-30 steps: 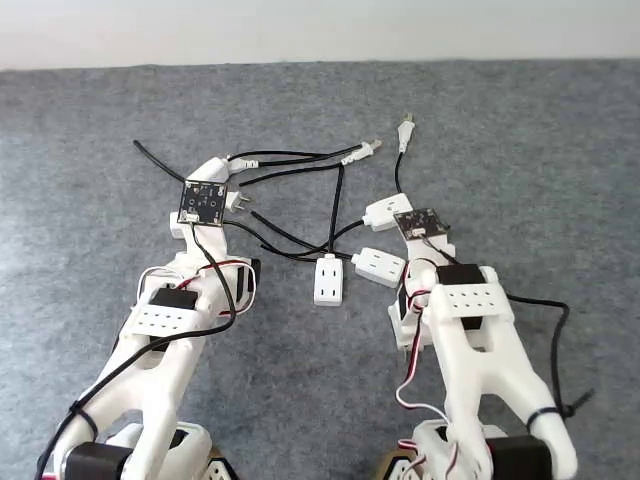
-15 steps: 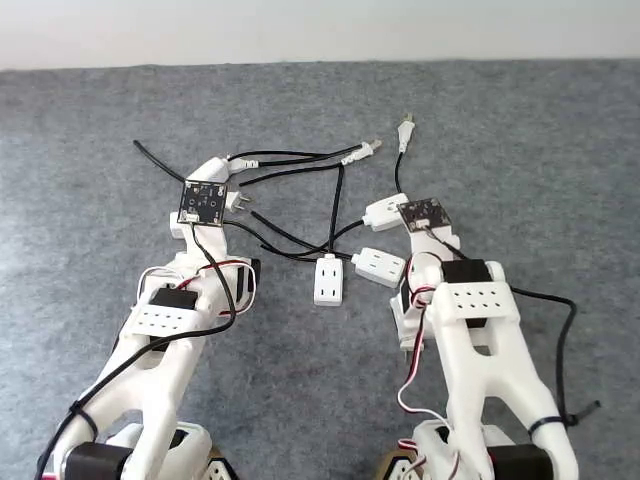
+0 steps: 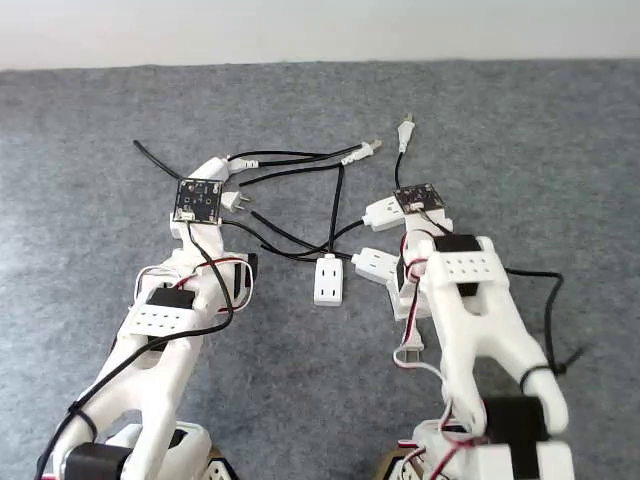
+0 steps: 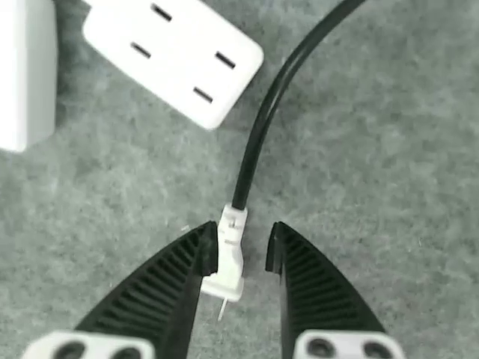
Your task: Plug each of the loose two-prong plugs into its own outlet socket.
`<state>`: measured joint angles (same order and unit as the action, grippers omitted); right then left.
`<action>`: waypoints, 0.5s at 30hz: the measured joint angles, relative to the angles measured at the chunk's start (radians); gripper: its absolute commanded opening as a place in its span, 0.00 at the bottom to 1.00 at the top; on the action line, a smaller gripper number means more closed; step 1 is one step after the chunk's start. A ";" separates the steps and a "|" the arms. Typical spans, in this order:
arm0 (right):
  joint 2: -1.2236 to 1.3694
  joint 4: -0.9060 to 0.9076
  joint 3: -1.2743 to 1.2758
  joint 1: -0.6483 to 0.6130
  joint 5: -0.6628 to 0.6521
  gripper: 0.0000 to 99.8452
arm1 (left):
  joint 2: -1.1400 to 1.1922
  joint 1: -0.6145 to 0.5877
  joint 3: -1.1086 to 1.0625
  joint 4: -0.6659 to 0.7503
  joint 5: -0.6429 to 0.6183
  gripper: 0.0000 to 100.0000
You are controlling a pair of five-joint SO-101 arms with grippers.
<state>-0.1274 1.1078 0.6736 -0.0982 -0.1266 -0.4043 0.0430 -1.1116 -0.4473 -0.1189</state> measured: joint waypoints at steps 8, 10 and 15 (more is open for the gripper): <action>0.133 -0.011 -0.052 0.000 0.000 0.10 | 0.000 -0.002 0.000 0.002 0.000 0.19; 0.141 -0.011 -0.052 0.000 0.000 0.10 | 0.000 -0.002 0.000 0.002 0.000 0.19; 0.147 -0.020 -0.052 0.000 0.000 0.11 | 0.000 -0.002 0.000 0.002 0.000 0.19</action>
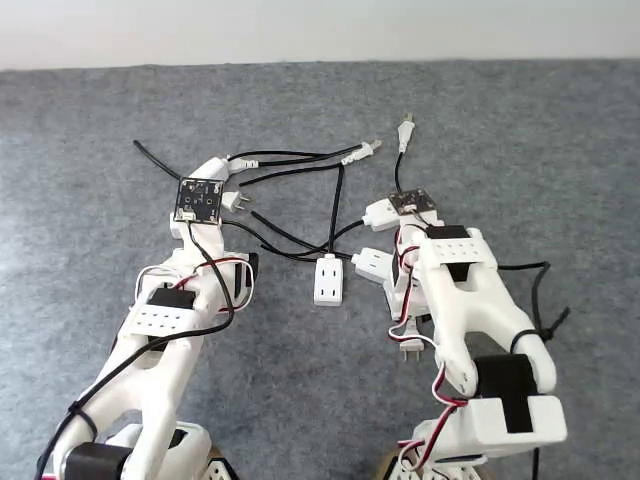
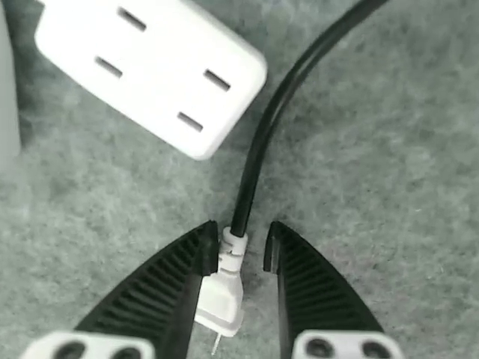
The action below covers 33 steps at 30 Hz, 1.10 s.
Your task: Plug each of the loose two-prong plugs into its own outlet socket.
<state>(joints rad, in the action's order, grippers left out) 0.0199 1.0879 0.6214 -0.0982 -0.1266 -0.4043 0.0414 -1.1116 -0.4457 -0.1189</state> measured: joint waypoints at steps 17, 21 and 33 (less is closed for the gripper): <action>0.000 -0.008 0.000 -0.041 -0.040 0.11 | 0.000 0.000 0.000 0.000 0.000 0.19; 0.000 0.000 0.000 -0.055 -0.066 0.11 | 0.000 0.000 0.000 0.000 0.000 0.19; 0.000 0.002 0.000 0.021 -0.103 0.10 | 0.000 0.000 0.000 0.000 0.000 0.19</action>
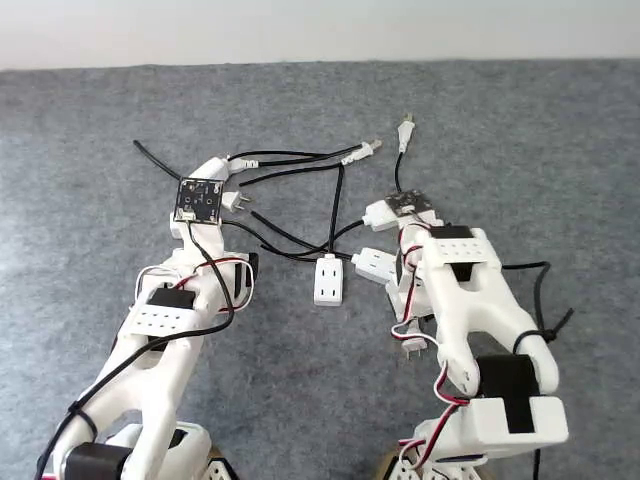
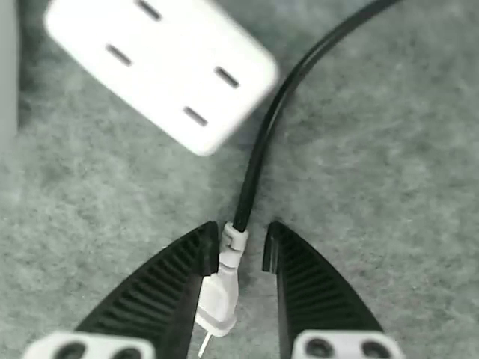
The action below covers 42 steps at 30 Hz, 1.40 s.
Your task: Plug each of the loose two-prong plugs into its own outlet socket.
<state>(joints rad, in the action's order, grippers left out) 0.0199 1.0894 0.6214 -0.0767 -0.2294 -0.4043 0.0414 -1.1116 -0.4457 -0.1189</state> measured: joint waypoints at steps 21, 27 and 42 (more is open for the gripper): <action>-0.227 0.157 0.021 -0.023 -0.006 0.01 | 0.000 0.000 0.000 0.000 0.000 0.19; -0.278 0.184 0.123 -0.023 -0.006 0.01 | 0.000 0.000 0.000 0.000 0.000 0.19; -0.229 0.161 0.155 0.046 -0.054 0.01 | 0.000 0.000 0.000 0.000 0.000 0.19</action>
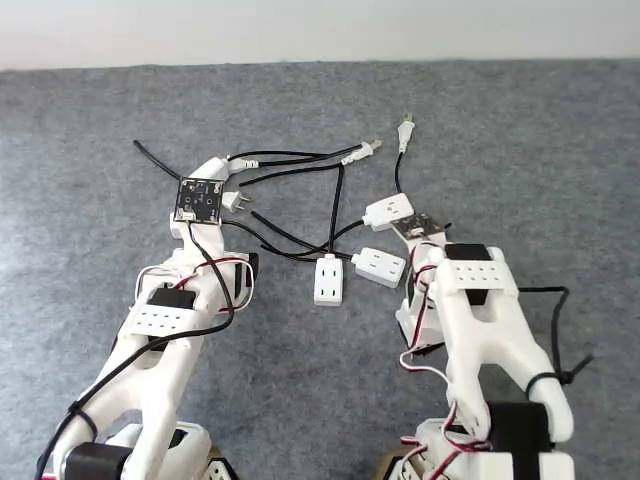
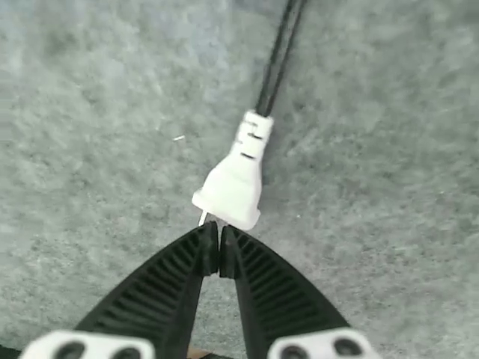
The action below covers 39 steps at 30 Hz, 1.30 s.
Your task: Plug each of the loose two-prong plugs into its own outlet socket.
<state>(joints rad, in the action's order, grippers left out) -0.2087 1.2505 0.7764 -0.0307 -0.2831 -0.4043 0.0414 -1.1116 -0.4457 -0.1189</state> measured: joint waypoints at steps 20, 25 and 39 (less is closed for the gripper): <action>0.021 0.192 -0.150 -0.018 -0.015 0.01 | 0.000 0.000 0.000 0.000 0.000 0.19; -0.023 0.250 -0.195 -0.092 -0.038 0.01 | 0.000 0.000 0.000 0.000 0.000 0.19; 0.244 0.061 -0.199 0.000 -0.057 0.01 | 0.000 0.000 0.000 0.000 0.000 0.19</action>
<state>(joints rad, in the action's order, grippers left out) 0.0353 1.3119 0.5769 -0.0307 -0.3399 -0.4043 0.0414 -1.1116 -0.4457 -0.1189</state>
